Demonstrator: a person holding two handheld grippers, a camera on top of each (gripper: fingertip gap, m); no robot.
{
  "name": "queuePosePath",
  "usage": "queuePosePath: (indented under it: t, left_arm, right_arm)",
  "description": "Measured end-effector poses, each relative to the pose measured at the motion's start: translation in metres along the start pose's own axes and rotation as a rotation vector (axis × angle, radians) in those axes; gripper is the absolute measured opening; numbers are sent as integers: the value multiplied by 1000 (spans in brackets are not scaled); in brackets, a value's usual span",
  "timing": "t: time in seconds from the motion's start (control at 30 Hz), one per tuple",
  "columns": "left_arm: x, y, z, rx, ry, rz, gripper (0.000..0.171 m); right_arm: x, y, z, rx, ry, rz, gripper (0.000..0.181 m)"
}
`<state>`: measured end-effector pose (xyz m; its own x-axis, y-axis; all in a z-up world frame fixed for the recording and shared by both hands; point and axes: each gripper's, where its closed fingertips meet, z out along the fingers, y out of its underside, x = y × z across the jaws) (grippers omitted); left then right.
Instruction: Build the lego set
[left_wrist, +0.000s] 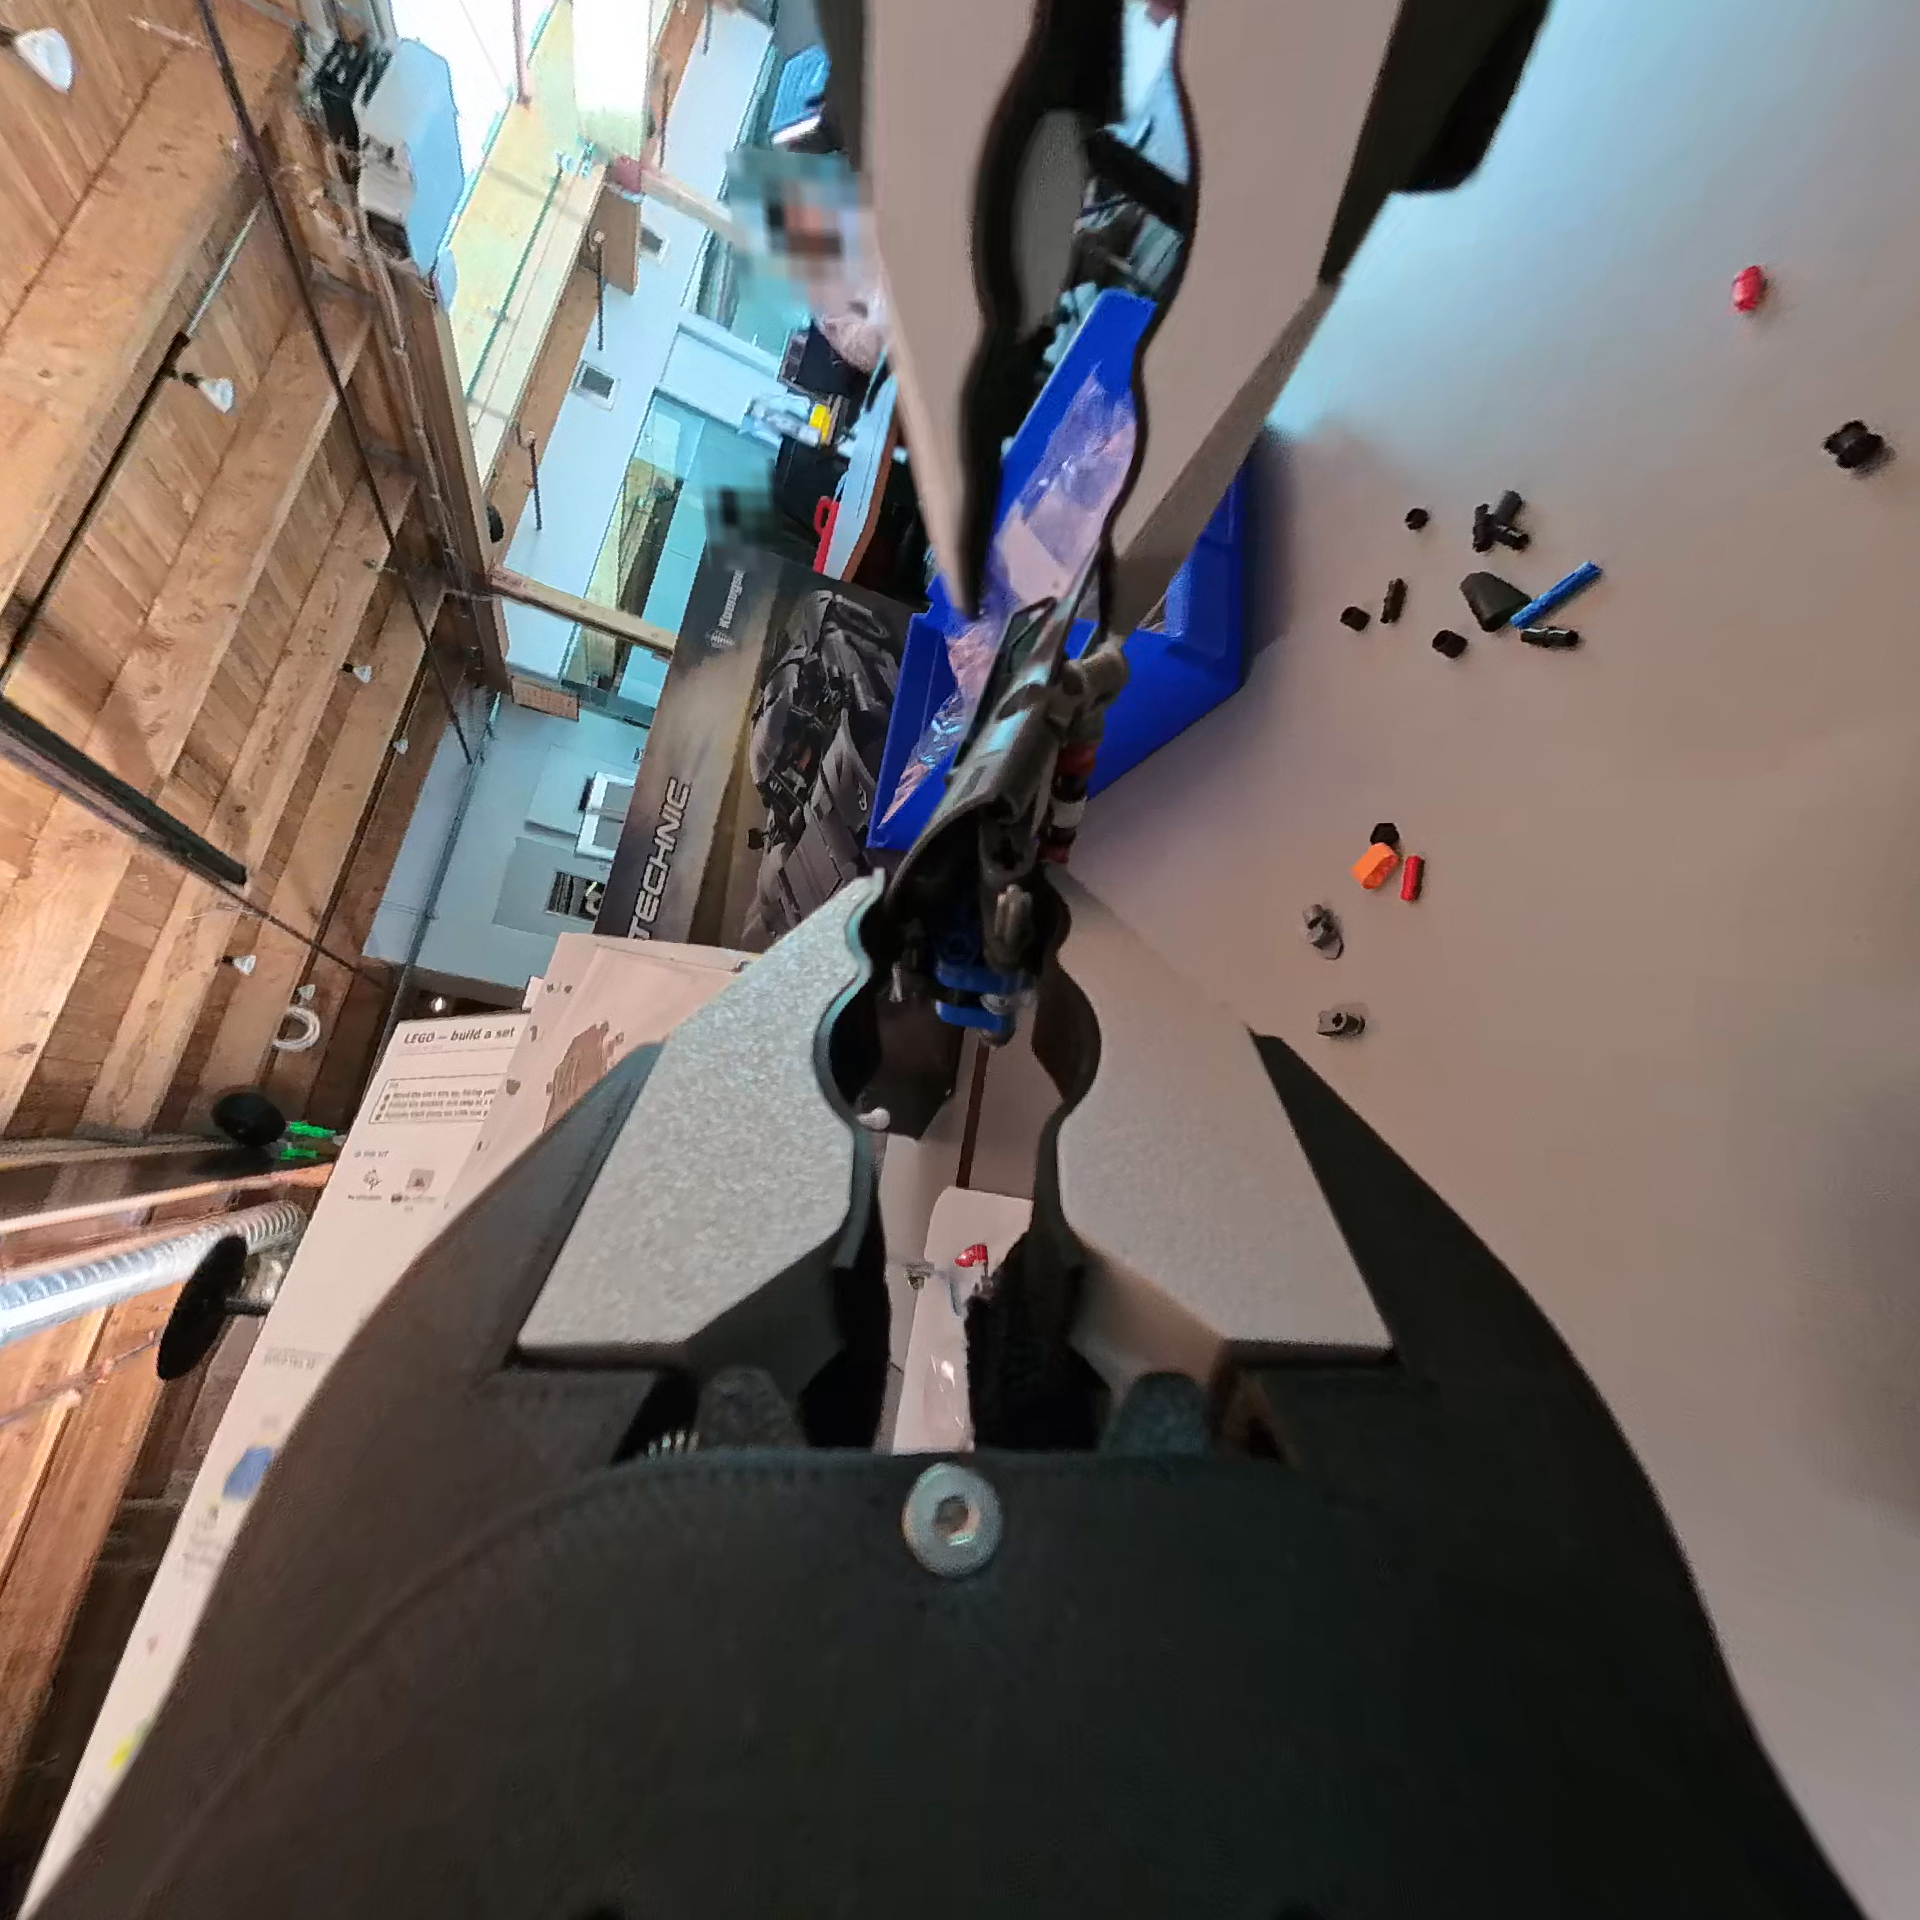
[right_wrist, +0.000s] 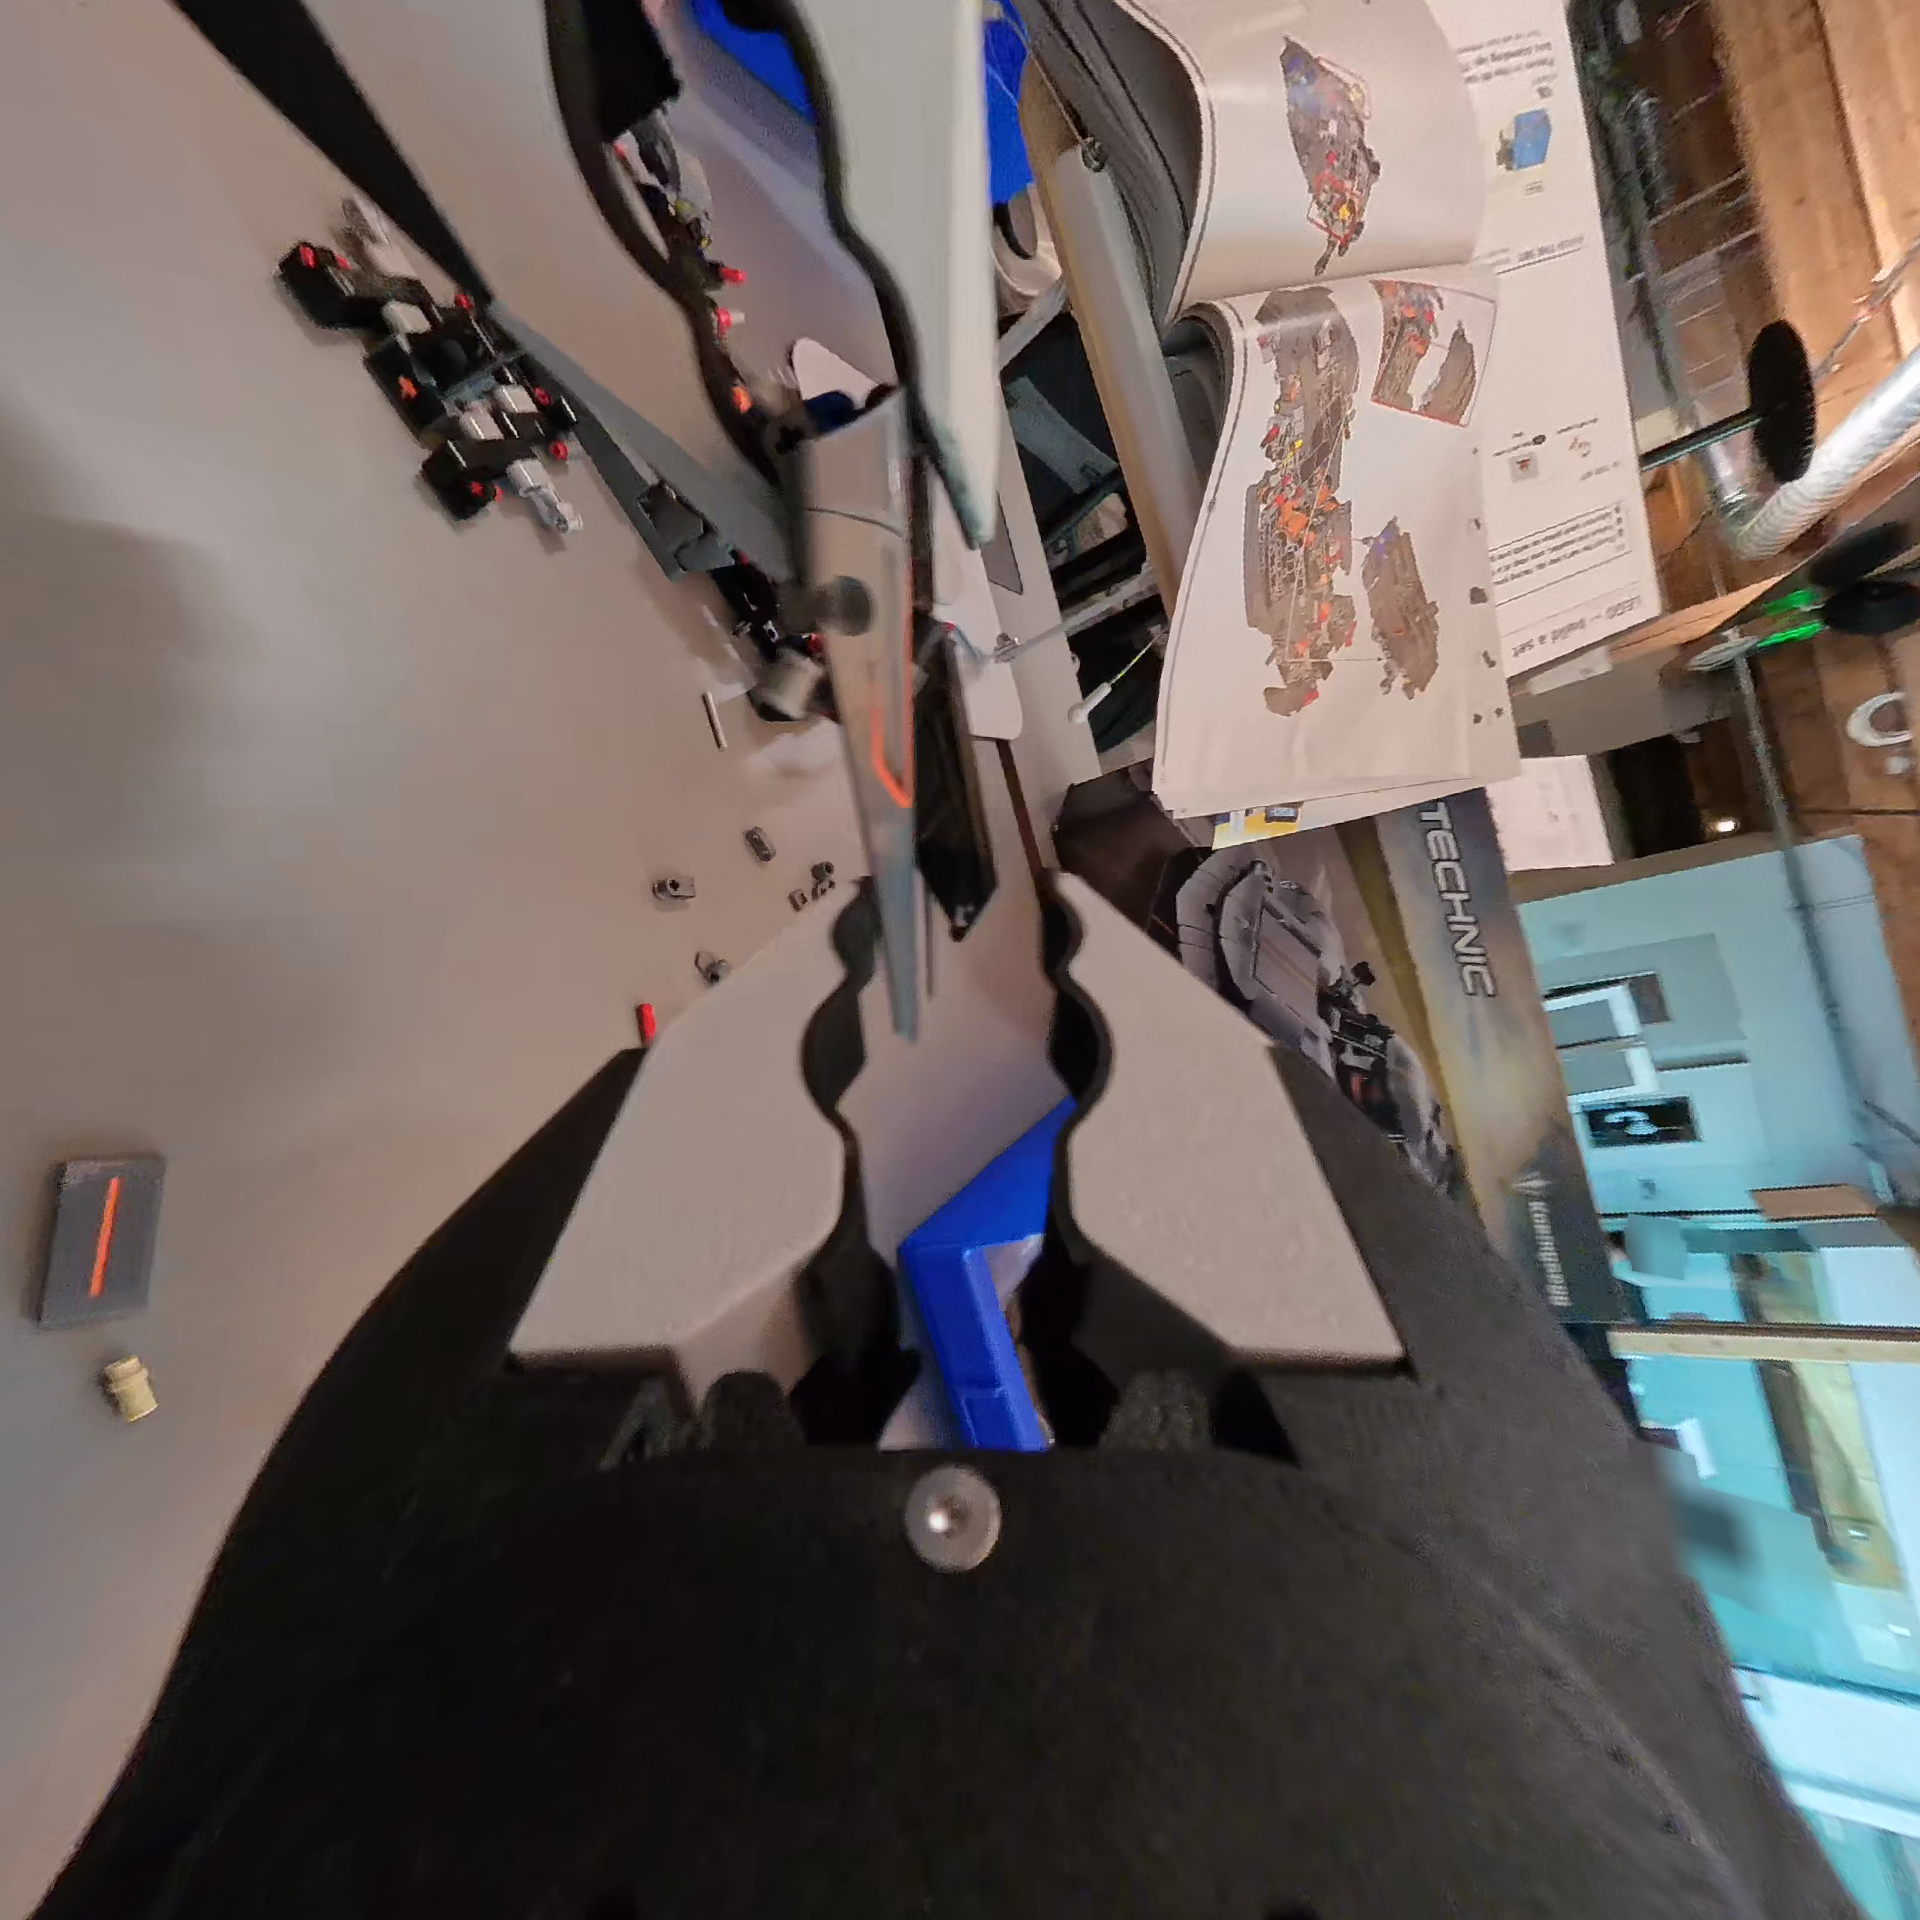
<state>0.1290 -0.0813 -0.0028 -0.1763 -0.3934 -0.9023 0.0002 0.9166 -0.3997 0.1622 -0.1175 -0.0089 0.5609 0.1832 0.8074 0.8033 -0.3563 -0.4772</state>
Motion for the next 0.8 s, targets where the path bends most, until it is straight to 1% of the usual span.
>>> queuePosePath:
  t: [0.03, 0.07, 0.1, 0.13, 0.2, 0.23, 0.27, 0.3, 0.33, 0.37, 0.43, 0.53, 0.63, 0.7, 0.73, 0.77, 0.8]
  left_arm:
    - [0, -1, 0, 6, 2, 16, 22]
    - [0, -1, 1, 2, -2, 24, 22]
    - [1, -3, 1, 11, 6, 29, 22]
    - [3, -5, 1, 20, 15, 43, 22]
    - [4, -10, 2, 25, 19, 81, 22]
    - [4, -12, 2, 32, 23, 89, 22]
    - [3, -14, 1, 35, 19, 91, 22]
    - [-1, -13, 2, 18, 1, 90, 22]
    - [-1, -13, 2, 18, 3, 89, 22]
    - [-1, -12, 2, 13, 3, 87, 22]
    - [-2, -11, 3, 9, -2, 67, 22]
    - [-2, -11, 5, 4, -10, 54, 22]
    - [3, -11, 9, -1, -4, 54, 22]
    - [7, -10, 11, -3, 11, 65, 22]
    - [7, -11, 11, -4, 2, 68, 22]
    - [6, -12, 12, -1, 2, 63, 22]
    - [5, -12, 12, -3, 4, 63, 22]
  right_arm:
    - [4, 1, 0, 0, -9, 23, 46]
    - [6, 3, 1, -4, -23, 25, 57]
    - [4, 3, 2, 1, -51, 6, 63]
    - [0, 2, 4, 15, -93, -17, 66]
    - [-7, 1, 7, 34, -170, -37, 61]
    - [-7, 6, 11, 9, -187, -34, 58]
    - [-8, 10, 13, -13, -202, -42, 46]
    - [-10, 10, 14, -11, -218, -52, 29]
    - [-10, 11, 15, -20, -208, -57, 28]
    - [-8, 12, 14, -35, -192, -57, 22]
    - [-5, 12, 13, -49, -156, -52, 17]
    - [-3, 15, 14, -79, -103, -55, 15]
    - [-10, 21, 13, -105, -128, -1, 15]
    - [-15, 24, 12, -96, -170, 31, 18]
    - [-12, 22, 11, -75, -158, 44, 20]
    - [-8, 21, 9, -61, -141, 53, 23]
    - [-3, 20, 7, -48, -119, 49, 33]
